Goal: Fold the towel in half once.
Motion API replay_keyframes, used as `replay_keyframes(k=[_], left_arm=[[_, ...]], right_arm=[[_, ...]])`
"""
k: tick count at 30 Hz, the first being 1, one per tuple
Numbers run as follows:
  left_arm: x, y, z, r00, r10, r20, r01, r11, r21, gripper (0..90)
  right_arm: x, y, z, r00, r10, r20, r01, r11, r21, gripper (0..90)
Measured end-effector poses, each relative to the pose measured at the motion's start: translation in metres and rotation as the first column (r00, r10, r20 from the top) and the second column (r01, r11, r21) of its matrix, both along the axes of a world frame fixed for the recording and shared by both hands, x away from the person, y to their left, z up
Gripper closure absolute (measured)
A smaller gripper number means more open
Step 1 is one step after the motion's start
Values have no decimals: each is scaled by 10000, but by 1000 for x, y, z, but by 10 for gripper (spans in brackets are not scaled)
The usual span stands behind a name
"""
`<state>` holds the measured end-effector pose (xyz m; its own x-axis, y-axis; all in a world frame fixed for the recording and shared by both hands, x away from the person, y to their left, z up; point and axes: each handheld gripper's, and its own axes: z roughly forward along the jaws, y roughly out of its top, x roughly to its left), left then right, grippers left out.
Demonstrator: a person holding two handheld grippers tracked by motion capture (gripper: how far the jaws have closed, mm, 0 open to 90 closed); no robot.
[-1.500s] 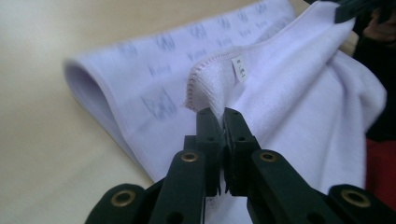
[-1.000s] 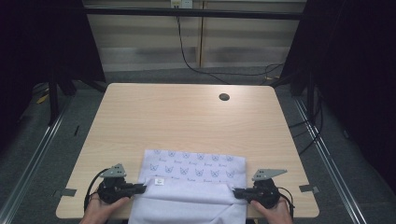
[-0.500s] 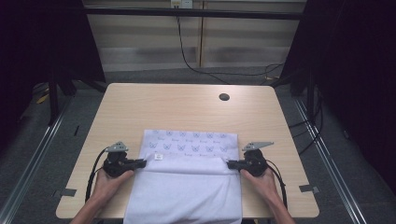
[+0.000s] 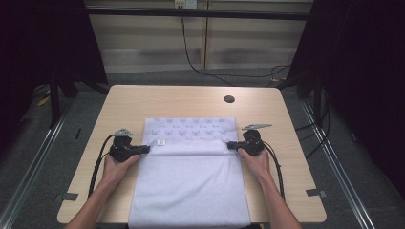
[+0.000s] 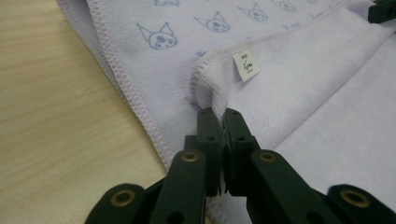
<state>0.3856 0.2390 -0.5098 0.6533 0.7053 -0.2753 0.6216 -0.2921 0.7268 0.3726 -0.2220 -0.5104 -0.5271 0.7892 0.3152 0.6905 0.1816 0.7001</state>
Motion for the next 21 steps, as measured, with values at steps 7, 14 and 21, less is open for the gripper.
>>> replay_keyframes(k=[7, 14, 21], left_arm=[[16, -1, -2, 9995, 297, 86, -295, 9995, -132, 870], [41, -13, 0, 9980, 621, -92, -620, 9980, 94, 870], [39, -11, 8, 9985, 556, 22, -555, 9983, -195, 871]], right_arm=[[25, 5, 0, 9993, -381, 61, 382, 9991, -188, 882], [35, 4, 1, 9952, -951, 211, 961, 9942, -483, 882], [29, -4, 6, 9960, -831, 321, 834, 9965, -65, 881]])
